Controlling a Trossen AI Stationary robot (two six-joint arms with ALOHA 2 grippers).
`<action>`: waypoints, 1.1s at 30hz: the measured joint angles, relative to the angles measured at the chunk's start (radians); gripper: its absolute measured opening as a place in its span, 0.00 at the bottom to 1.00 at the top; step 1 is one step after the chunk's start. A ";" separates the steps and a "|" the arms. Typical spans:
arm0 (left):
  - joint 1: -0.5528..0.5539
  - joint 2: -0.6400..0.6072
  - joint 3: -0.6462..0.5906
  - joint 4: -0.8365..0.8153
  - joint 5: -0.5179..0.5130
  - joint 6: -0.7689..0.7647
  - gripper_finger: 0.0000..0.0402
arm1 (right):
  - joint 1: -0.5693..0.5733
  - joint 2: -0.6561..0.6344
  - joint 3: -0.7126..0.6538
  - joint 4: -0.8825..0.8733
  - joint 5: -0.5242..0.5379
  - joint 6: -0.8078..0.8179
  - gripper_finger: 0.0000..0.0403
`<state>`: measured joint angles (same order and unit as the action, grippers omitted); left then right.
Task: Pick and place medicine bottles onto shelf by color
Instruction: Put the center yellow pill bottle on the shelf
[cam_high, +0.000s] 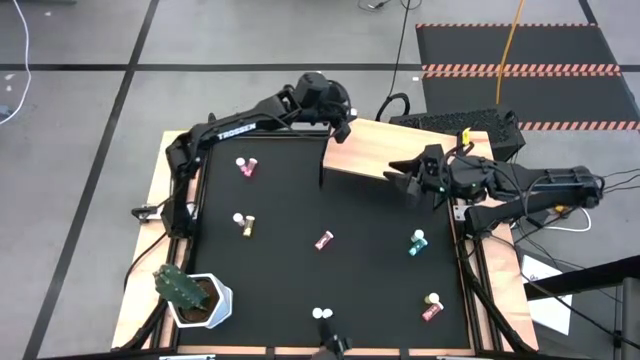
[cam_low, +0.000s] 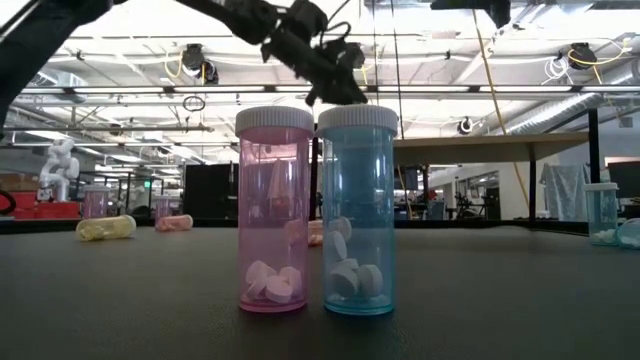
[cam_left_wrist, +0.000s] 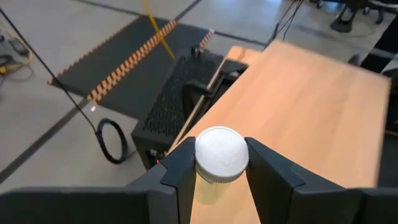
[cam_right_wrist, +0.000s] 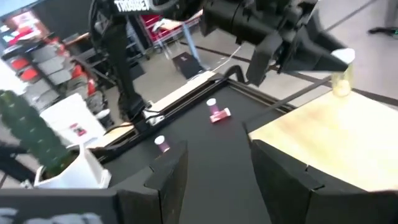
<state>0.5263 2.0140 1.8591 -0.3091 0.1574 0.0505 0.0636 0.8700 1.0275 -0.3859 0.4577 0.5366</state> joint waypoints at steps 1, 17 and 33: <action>0.006 0.010 0.000 0.007 0.001 0.001 0.31 | -0.008 0.001 0.000 0.000 0.013 0.001 0.42; 0.026 0.076 -0.008 0.076 0.029 0.079 0.31 | -0.076 0.003 0.000 0.000 0.022 0.035 0.42; 0.040 0.124 -0.008 0.128 0.049 0.043 0.31 | -0.078 0.027 -0.001 0.008 0.019 0.055 0.42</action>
<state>0.5663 2.1384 1.8511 -0.1812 0.2062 0.0939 -0.0147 0.8974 1.0267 -0.3775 0.4770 0.5915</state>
